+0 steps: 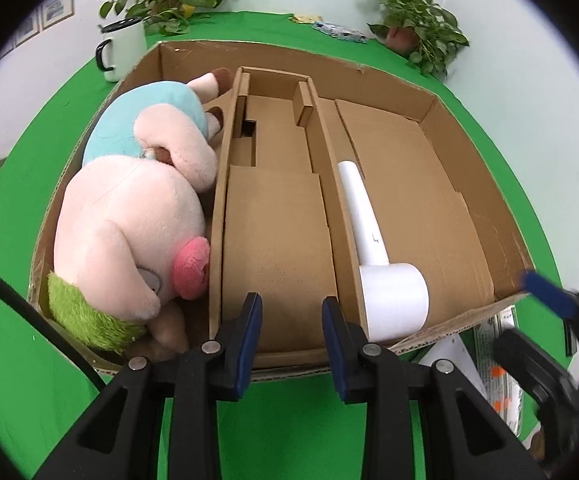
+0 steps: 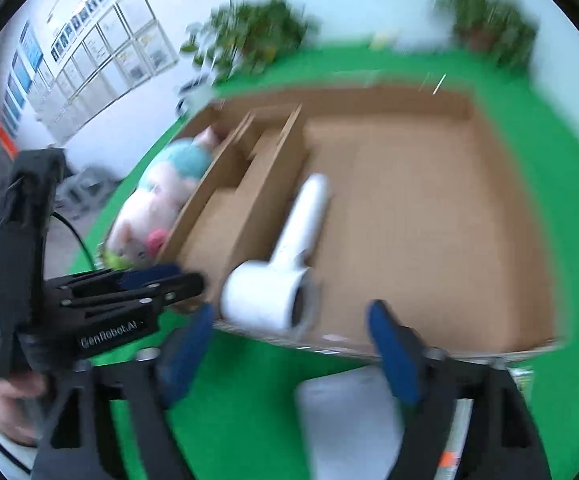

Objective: Organize objects
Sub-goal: 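Lower the hair dryer into the box beside the tray and open the right tool, then move the right tool to the white rounded device and grasp it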

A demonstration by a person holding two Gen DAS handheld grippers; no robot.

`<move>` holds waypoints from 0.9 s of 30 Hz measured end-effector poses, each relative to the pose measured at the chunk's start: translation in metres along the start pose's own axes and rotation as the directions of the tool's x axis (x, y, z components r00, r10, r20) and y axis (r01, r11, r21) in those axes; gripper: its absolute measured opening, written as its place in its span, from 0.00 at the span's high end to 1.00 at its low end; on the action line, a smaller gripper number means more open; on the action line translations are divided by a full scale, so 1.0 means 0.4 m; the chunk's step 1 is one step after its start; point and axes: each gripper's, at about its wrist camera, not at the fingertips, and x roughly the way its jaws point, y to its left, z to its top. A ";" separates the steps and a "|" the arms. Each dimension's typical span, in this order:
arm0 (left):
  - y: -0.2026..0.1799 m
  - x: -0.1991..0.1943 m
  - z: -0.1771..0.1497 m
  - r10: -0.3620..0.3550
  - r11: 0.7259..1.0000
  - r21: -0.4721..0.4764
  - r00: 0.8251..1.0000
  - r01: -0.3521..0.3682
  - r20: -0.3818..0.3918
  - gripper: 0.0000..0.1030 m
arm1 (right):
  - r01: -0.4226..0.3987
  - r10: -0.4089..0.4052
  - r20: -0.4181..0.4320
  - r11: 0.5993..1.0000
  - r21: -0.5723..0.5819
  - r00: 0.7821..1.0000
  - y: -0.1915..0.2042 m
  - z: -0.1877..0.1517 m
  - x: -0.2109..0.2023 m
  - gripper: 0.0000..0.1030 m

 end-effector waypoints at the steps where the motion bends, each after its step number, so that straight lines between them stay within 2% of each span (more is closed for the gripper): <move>1: -0.001 -0.002 0.004 0.002 1.000 -0.008 1.000 -0.002 0.000 0.71 | 0.026 -0.025 0.054 0.999 -0.024 0.998 0.005 -0.008 -0.019 0.06; 3: -0.005 -0.018 0.004 0.019 1.000 -0.011 0.999 -0.018 0.028 0.71 | 0.073 -0.065 0.138 0.996 -0.056 0.988 0.007 -0.039 -0.077 0.03; 5: -0.018 -0.049 -0.003 0.054 0.998 0.004 0.994 -0.055 0.098 0.71 | 0.114 -0.099 0.189 0.991 -0.070 0.977 0.017 -0.046 -0.095 0.01; 7: -0.044 -0.104 -0.019 0.086 0.995 0.040 0.975 -0.096 0.204 0.68 | 0.165 -0.144 0.230 0.984 -0.074 0.963 0.021 -0.066 -0.124 0.01; 8: -0.061 -0.138 -0.031 0.101 0.991 0.062 0.959 -0.121 0.264 0.59 | 0.174 -0.153 0.233 0.982 -0.070 0.960 0.015 -0.068 -0.141 0.01; 9: -0.080 -0.176 -0.049 0.112 0.986 0.082 0.936 -0.147 0.333 0.42 | 0.177 -0.158 0.237 0.982 -0.060 0.959 0.012 -0.072 -0.151 0.01; 10: -0.092 -0.205 -0.064 0.115 0.982 0.093 0.915 -0.162 0.387 0.31 | 0.180 -0.165 0.246 0.983 -0.043 0.955 0.006 -0.077 -0.164 0.01; 11: -0.109 -0.249 -0.091 0.113 0.979 0.097 0.875 -0.178 0.470 0.19 | 0.182 -0.170 0.254 0.983 -0.026 0.952 -0.002 -0.083 -0.177 0.01; 13: -0.125 -0.295 -0.121 0.091 0.978 0.106 0.825 -0.180 0.558 0.19 | 0.179 -0.171 0.259 0.984 -0.007 0.951 -0.003 -0.087 -0.176 0.01; 14: -0.135 -0.309 -0.130 0.085 0.976 0.116 0.816 -0.183 0.572 0.19 | 0.177 -0.170 0.259 0.984 -0.002 0.951 -0.006 -0.093 -0.181 0.01; 17: -0.157 -0.324 -0.139 0.077 0.976 0.127 0.820 -0.179 0.567 0.19 | 0.183 -0.176 0.261 0.983 -0.002 0.949 -0.004 -0.105 -0.190 0.01; 23: -0.156 -0.324 -0.152 0.083 0.980 0.100 0.813 -0.171 0.576 0.19 | 0.185 -0.171 0.268 0.982 -0.029 0.948 0.004 -0.126 -0.209 0.01; 27: -0.142 -0.310 -0.169 0.108 0.977 0.096 0.824 -0.192 0.557 0.19 | 0.105 -0.090 0.238 0.993 -0.051 0.967 -0.019 -0.158 -0.186 0.01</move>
